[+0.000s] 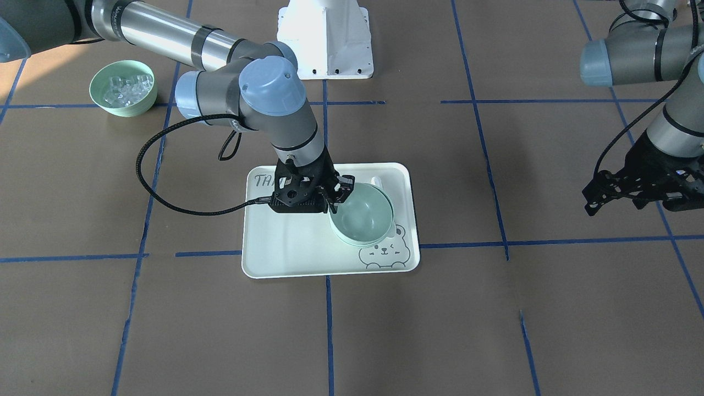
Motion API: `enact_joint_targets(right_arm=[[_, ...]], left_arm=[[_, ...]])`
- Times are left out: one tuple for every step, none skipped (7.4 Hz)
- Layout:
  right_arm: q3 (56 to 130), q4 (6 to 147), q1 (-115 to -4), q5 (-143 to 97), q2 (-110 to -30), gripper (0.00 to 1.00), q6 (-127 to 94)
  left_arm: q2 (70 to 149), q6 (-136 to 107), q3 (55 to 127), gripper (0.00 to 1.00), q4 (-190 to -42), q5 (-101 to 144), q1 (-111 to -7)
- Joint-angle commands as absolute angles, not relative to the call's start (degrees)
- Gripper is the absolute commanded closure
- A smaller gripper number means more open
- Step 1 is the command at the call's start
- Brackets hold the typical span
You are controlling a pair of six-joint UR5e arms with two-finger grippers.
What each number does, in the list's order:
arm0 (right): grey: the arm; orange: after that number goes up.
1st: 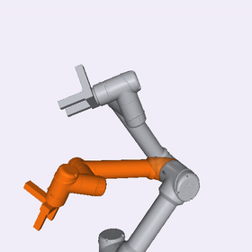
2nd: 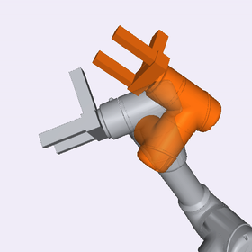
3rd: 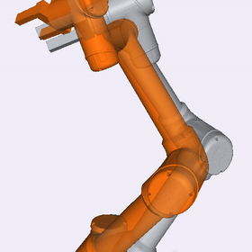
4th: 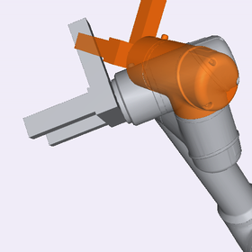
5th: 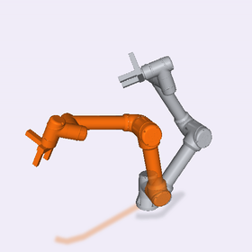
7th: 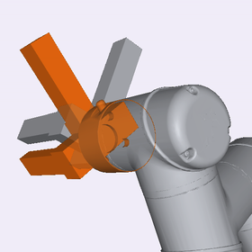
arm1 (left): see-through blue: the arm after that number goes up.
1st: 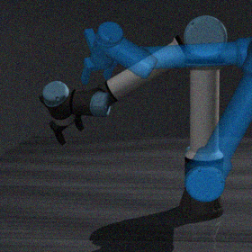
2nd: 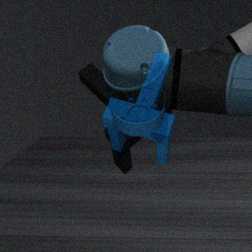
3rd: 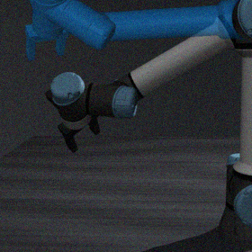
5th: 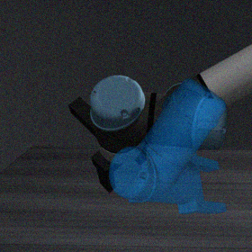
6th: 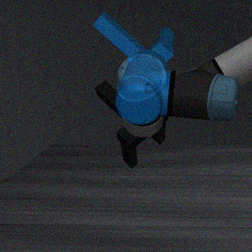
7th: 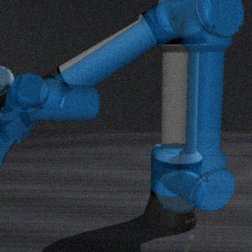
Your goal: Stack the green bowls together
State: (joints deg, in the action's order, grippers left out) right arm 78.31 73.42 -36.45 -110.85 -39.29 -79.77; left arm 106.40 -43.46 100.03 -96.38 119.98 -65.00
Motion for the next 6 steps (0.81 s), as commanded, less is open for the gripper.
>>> enact_joint_targets(right_arm=[[77.7,73.4,-36.2,-109.1,-38.6,0.0,-82.2],[77.9,73.5,-36.5,-109.2,-38.5,0.0,-81.7],[78.5,74.1,-37.2,-109.6,-38.6,0.0,-81.6],[80.8,75.0,-39.3,-111.0,-40.2,0.0,-80.9],[86.5,81.8,-42.1,-113.5,-43.5,0.0,-74.5],[93.9,90.4,-43.7,-113.8,-47.8,0.0,-65.4]], left_arm=[[106.2,-43.4,99.9,0.0,-96.4,120.0,-65.0],[106.2,-43.4,99.5,0.0,-96.5,120.0,-65.0],[105.4,-43.4,99.4,0.0,-96.8,120.1,-65.1],[104.5,-41.9,99.4,0.0,-97.8,120.3,-66.2],[103.4,-38.0,99.4,0.0,-97.5,124.2,-68.7],[102.1,-32.6,99.4,0.0,-97.1,125.8,-70.7]])
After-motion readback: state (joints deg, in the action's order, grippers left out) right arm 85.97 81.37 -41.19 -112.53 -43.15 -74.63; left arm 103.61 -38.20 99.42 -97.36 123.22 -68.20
